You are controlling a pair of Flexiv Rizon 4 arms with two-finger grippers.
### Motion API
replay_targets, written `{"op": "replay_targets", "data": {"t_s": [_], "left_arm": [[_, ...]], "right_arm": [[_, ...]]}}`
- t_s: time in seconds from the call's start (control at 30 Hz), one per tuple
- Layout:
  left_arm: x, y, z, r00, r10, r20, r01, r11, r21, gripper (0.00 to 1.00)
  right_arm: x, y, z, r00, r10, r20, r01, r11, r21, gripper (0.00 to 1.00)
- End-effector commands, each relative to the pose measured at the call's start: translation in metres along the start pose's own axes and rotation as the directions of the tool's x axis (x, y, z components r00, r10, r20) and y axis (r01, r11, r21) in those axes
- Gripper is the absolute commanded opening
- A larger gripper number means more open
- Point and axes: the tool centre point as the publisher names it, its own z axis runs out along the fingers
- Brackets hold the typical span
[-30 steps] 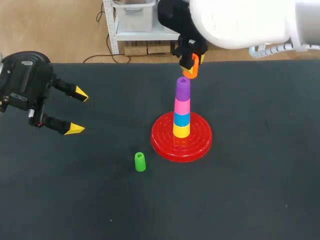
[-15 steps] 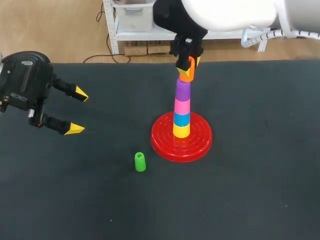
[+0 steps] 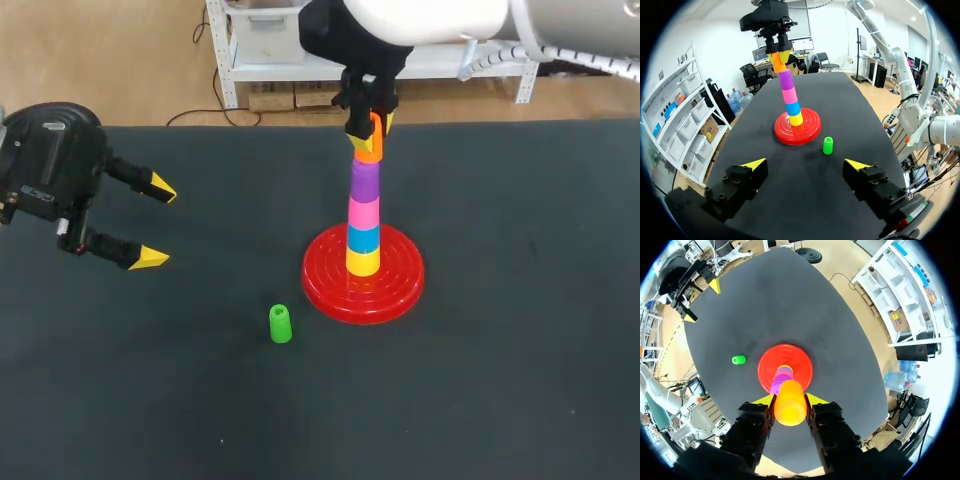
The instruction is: Pick up and stack the cylinders on the red base in this order: pink,purple,orange,green
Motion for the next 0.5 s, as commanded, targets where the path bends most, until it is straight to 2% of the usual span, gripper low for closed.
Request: {"op": "replay_targets", "data": {"t_s": [0.03,0.5], "left_arm": [[0.0012,0.001,0.0008,1.0,0.002,0.002,-0.002,1.0,0.0,1.0],[0.0012,0.001,0.0008,1.0,0.002,0.002,-0.002,1.0,0.0,1.0]], "right_arm": [[-0.0028,-0.0011,0.0047,1.0,-0.001,-0.011,0.001,1.0,-0.004,0.0],[0.002,0.0019,0.0,1.0,-0.01,-0.001,0.01,1.0,0.0,0.0]]}}
